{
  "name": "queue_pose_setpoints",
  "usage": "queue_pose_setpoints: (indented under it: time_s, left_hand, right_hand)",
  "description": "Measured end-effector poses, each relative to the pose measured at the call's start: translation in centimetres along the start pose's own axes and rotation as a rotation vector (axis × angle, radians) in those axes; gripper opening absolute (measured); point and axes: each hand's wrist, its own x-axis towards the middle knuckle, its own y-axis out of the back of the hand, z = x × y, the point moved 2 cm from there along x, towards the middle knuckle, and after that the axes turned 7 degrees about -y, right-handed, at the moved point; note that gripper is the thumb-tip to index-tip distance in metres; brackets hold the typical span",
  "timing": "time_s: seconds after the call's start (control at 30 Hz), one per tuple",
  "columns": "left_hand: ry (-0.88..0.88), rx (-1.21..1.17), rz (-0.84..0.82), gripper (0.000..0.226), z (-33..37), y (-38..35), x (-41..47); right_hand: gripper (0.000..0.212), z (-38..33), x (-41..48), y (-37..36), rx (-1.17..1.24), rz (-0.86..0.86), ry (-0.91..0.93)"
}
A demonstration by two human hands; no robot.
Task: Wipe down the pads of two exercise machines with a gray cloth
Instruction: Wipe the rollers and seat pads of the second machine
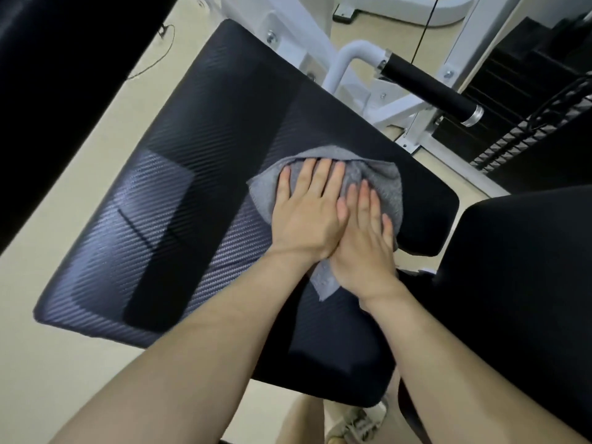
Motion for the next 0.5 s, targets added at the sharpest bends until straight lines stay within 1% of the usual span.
queue_pose_setpoints:
  time_s: [0.1,0.17,0.23,0.27,0.33,0.4,0.43,0.5]
  left_hand:
    - [-0.062,0.028,0.054,0.053,0.3,-0.3,3.3]
    - [-0.076,0.025,0.037,0.054,0.6,-0.2,5.2]
    - [-0.088,0.019,0.001,0.055,1.4,0.1,7.2]
    - [-0.102,0.022,-0.035,0.055,2.0,0.2,8.3]
    - [-0.194,0.023,-0.149,0.055,4.2,-0.2,10.5]
    - [-0.366,0.003,-0.285,0.054,7.2,-0.9,12.0]
    - [-0.445,-0.008,-0.328,0.052,8.4,-1.1,12.3]
    - [-0.54,0.012,-0.327,0.051,9.3,-1.7,11.9]
  right_hand:
    - [0.078,1.0,3.0,1.5,-0.021,-0.02,-0.007]
    - [0.077,1.7,4.7,2.6,-0.054,-0.014,0.022]
    - [0.079,3.0,6.1,3.6,-0.061,-0.001,0.002]
    - [0.08,3.8,6.7,3.9,-0.055,0.01,-0.044]
    - [0.081,5.6,7.0,4.2,0.028,0.034,-0.219]
    - [0.079,7.0,6.8,4.0,0.144,0.068,-0.428]
    - [0.078,7.4,6.5,3.7,0.178,0.071,-0.499]
    - [0.077,7.5,5.6,2.9,0.212,0.073,-0.554]
